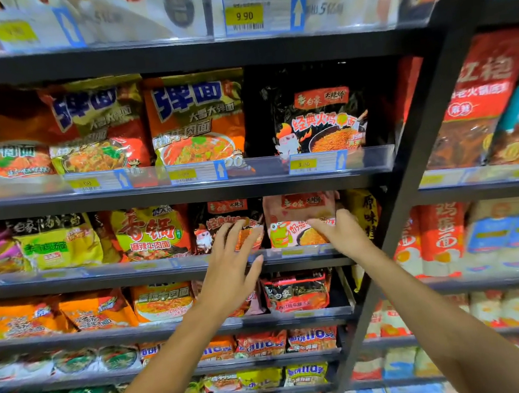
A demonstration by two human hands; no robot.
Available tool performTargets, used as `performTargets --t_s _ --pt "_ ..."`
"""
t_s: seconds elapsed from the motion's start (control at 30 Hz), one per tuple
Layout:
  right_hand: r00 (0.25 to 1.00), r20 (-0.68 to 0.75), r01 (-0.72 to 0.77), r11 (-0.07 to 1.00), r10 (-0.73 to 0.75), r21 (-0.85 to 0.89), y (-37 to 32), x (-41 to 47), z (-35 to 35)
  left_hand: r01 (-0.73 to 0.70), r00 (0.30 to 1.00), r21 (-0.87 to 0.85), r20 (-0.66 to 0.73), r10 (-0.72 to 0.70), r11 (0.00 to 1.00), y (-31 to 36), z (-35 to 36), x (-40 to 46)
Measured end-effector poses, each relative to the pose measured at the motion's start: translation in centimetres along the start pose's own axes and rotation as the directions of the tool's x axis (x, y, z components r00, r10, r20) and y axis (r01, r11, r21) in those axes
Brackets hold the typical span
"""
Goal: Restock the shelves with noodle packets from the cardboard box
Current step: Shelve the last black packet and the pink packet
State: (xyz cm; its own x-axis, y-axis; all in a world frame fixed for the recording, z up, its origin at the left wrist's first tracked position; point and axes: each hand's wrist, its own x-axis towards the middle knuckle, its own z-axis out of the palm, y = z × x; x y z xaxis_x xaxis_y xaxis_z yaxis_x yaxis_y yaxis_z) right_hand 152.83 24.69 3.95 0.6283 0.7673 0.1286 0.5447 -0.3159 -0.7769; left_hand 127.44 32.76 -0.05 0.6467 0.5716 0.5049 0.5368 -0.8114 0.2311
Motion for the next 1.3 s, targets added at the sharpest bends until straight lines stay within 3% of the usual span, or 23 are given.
performTargets --t_s 0.1,0.23,0.3,0.4,0.47,0.53,0.83,0.93,1.1,1.23,1.3 --pt "0.994 -0.106 -0.045 0.996 0.036 -0.08 0.2 -0.8 0.7 0.003 0.999 0.051 0.045 -0.006 0.999 0.6 0.2 0.3" --pt "0.921 -0.296 0.217 0.965 -0.253 -0.151 0.6 -3.5 1.1 0.025 0.997 0.113 0.076 -0.034 0.993 0.6 1.0 0.2" --pt "0.86 -0.27 0.391 0.899 -0.434 -0.199 0.8 -4.8 1.4 0.031 0.995 0.134 0.085 -0.042 0.991 0.4 1.1 0.0" --pt "0.789 -0.029 0.564 0.742 -0.614 -0.362 0.8 -5.9 2.6 0.088 0.992 0.135 0.079 -0.099 0.987 0.2 1.0 -0.5" --pt "0.817 0.132 0.556 0.708 -0.561 -0.436 0.9 -6.2 3.6 0.127 0.987 0.139 0.082 -0.14 0.982 -0.1 0.9 -0.9" --pt "0.845 0.203 0.528 0.716 -0.495 -0.457 1.1 -5.9 4.0 0.129 0.983 0.185 0.102 -0.15 0.974 -0.1 0.8 -1.2" --pt "0.838 0.274 0.539 0.638 -0.472 -0.55 1.3 -3.1 3.7 0.139 0.954 0.268 0.221 -0.201 0.954 1.4 0.4 0.5" --pt "0.839 0.272 0.541 0.678 -0.471 -0.498 1.2 -3.8 3.2 0.128 0.956 0.235 0.228 -0.182 0.964 0.9 -0.6 0.1" --pt "0.727 0.196 0.681 0.651 -0.658 -0.335 -0.9 -6.1 0.2 0.041 0.993 0.108 0.106 -0.053 0.993 1.4 -5.0 -0.8" --pt "0.56 -0.028 0.81 0.554 -0.828 -0.191 -5.2 -6.9 -3.7 -0.141 0.963 -0.019 -0.233 0.132 0.99 2.4 -9.8 1.2" --pt "0.527 -0.143 0.811 0.546 -0.838 -0.211 -7.4 -6.4 -5.6 -0.171 0.917 -0.028 -0.371 0.148 0.985 2.8 -12.5 3.3"
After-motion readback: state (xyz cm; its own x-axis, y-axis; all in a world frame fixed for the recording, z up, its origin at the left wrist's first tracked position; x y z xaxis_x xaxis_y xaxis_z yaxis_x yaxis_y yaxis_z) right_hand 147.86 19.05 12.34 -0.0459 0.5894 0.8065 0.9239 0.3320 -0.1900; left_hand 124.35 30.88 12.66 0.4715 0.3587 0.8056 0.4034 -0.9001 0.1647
